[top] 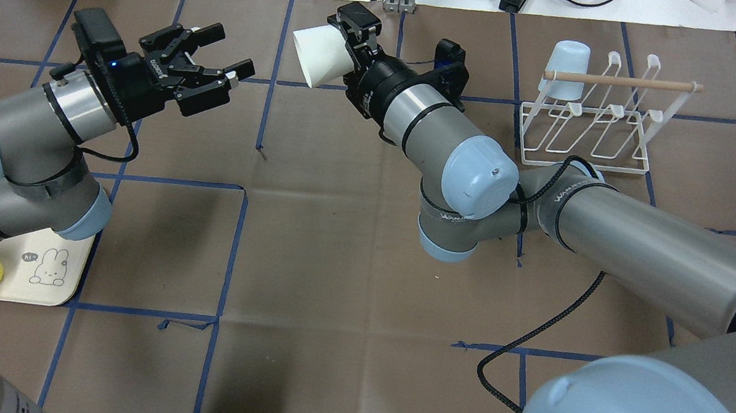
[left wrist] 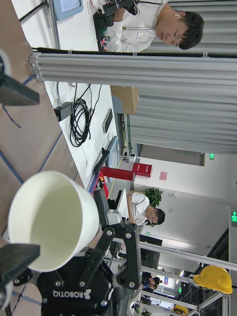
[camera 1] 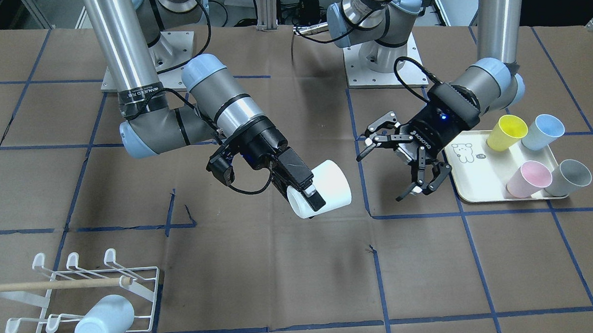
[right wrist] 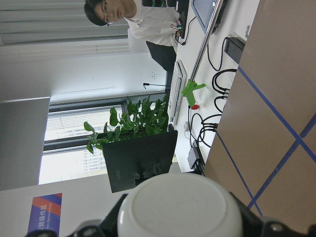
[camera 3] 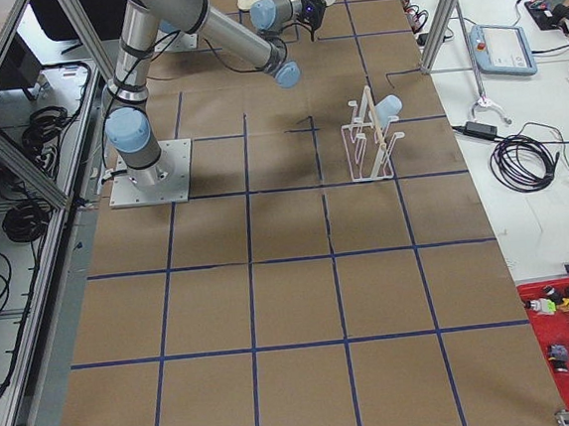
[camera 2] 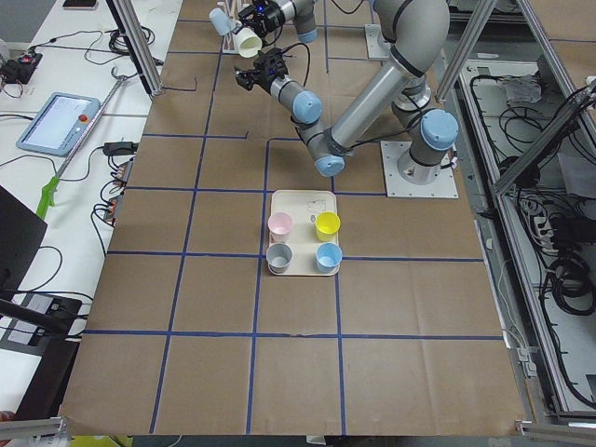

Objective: Transfer IKEA cup to right arm and place on rack

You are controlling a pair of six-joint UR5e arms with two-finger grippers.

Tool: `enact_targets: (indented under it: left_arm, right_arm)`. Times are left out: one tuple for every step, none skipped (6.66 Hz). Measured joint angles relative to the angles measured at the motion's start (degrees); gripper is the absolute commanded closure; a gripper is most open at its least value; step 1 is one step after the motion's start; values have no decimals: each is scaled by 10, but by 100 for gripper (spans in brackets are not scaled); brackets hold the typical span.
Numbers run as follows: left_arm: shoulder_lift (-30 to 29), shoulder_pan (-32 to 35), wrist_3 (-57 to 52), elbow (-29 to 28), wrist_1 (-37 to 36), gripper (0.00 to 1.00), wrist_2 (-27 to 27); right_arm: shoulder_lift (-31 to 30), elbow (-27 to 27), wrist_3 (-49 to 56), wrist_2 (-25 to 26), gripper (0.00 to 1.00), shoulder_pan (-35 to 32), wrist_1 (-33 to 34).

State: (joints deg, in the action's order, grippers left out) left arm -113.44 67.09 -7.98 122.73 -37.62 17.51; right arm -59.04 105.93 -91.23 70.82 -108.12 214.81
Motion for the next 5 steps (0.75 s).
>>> enact_targets:
  left_arm:
    - [2,-10,3,-2,18,3,5]
    - [9,-13,4,-8,55,3,36]
    - [15,-9,5,-18,102,3,91]
    - [19,2,5,-31,150,3,150]
    - [25,29,6,-52,212,2,223]
  right_arm:
    - [-1,0,2,-2,48,10,0]
    - [-3,0,21,-5,49,31,1]
    - [-7,0,72,-7,54,62,3]
    - [-11,0,138,-8,60,90,4]
    - [-15,1,229,-8,66,116,4]
